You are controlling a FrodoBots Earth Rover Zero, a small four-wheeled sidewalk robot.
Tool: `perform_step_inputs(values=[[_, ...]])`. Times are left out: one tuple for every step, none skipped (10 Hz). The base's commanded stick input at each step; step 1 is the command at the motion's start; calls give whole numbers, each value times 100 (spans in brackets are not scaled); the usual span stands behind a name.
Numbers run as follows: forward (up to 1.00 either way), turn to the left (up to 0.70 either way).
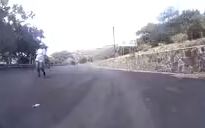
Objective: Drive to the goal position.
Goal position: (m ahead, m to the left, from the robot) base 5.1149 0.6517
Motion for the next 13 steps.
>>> perform_step_inputs(values=[[70, 0], [70, 0], [70, 0], [70, 9], [70, 25], [70, 29], [70, 14], [70, 0], [70, 0], [70, 0], [70, 0], [70, 0], [70, 0]])
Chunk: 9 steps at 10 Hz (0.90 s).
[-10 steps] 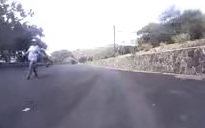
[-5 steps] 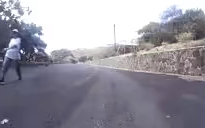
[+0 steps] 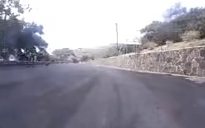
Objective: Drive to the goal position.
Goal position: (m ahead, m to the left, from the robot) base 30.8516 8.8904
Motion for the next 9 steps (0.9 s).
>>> perform_step_inputs(values=[[70, 0], [70, 0], [70, 0], [70, 0], [70, 0], [70, 0], [70, 0], [70, 0], [70, 0]])
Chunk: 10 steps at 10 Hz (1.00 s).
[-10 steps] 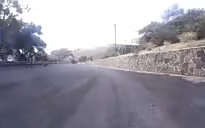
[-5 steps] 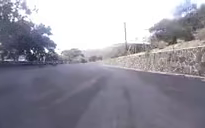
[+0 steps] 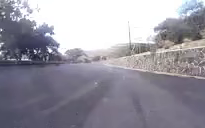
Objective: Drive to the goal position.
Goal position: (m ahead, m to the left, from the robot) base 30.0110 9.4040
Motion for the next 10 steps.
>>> perform_step_inputs(values=[[70, 0], [70, 0], [70, 0], [70, 0], [70, 0], [70, 0], [70, 0], [70, 0], [70, 0], [70, 0]])
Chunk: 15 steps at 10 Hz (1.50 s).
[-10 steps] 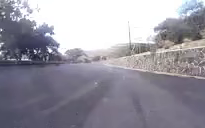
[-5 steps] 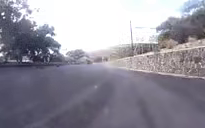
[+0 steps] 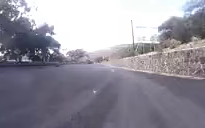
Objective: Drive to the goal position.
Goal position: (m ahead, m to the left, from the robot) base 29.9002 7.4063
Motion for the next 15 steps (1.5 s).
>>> perform_step_inputs(values=[[70, 0], [70, 0], [70, 0], [70, 0], [70, 0], [70, 0], [70, 0], [70, 0], [70, 0], [70, 0], [70, 0], [70, 0], [70, 0], [70, 0], [70, 0]])
